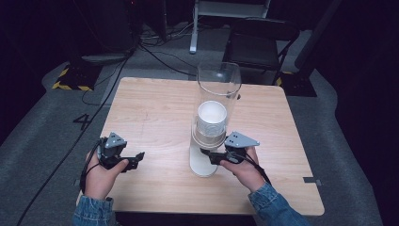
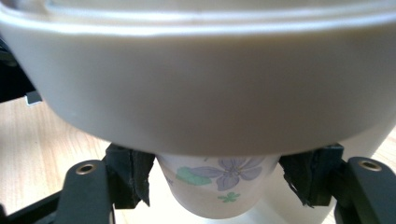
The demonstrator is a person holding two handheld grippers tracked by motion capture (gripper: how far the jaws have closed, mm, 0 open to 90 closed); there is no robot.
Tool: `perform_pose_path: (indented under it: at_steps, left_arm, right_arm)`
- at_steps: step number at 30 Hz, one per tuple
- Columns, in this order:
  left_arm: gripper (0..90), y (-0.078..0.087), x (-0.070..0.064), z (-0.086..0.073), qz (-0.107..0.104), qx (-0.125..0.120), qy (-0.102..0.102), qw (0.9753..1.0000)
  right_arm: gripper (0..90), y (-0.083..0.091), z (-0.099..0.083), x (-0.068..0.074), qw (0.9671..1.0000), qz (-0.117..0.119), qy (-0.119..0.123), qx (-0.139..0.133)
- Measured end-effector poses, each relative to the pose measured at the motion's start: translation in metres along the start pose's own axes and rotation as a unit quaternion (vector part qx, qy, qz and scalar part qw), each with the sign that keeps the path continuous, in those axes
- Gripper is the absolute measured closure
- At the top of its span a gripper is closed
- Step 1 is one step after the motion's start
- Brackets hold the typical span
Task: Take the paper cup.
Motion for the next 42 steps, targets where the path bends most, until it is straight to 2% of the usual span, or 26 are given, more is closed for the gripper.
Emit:
perform_pose_path:
  at_steps: [12,27,29,30,31,33,36,42]
  left_arm:
    - [20.8,0.001,0.001,-0.001,-0.002,0.0,0.001,1.0]
    - [20.8,0.0,0.002,-0.003,0.0,0.005,-0.002,1.0]
    - [20.8,0.0,0.002,-0.003,0.0,0.005,0.0,1.0]
    - [20.8,-0.001,0.002,-0.003,0.0,0.005,0.0,1.0]
    - [20.8,0.0,0.002,-0.003,0.0,0.005,0.0,1.0]
    - [20.8,0.0,0.002,-0.003,0.0,0.004,-0.001,1.0]
    - [20.8,0.0,0.002,-0.003,0.0,0.004,-0.001,1.0]
    - [20.8,0.0,0.002,-0.003,-0.001,0.004,0.004,1.0]
  right_arm:
    - [33.3,0.002,-0.002,-0.005,0.9996,-0.007,0.024,0.011]
    - [33.3,0.0,-0.003,0.001,0.9999,-0.005,-0.008,0.007]
    - [33.8,-0.001,-0.004,0.003,0.9997,0.006,-0.023,0.007]
    - [33.8,-0.002,-0.006,0.004,0.9991,0.017,-0.039,0.009]
    - [34.0,-0.003,-0.007,0.004,0.9989,0.018,-0.042,0.01]
    - [34.5,-0.004,-0.01,0.003,0.9991,0.014,-0.034,0.02]
    - [34.6,-0.006,-0.018,0.0,0.9985,0.013,-0.038,0.037]
    - [34.5,-0.009,-0.027,-0.001,0.9979,0.01,-0.04,0.05]
Point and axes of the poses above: each handheld gripper's, and its own axes: y roughly backward along the jaws, z roughly out of its top, x roughly to its left, the point moved 5 cm from there along -y, roughly forward along the jaws, and after that the axes turned 11 degrees about z, right-handed, at the moved point
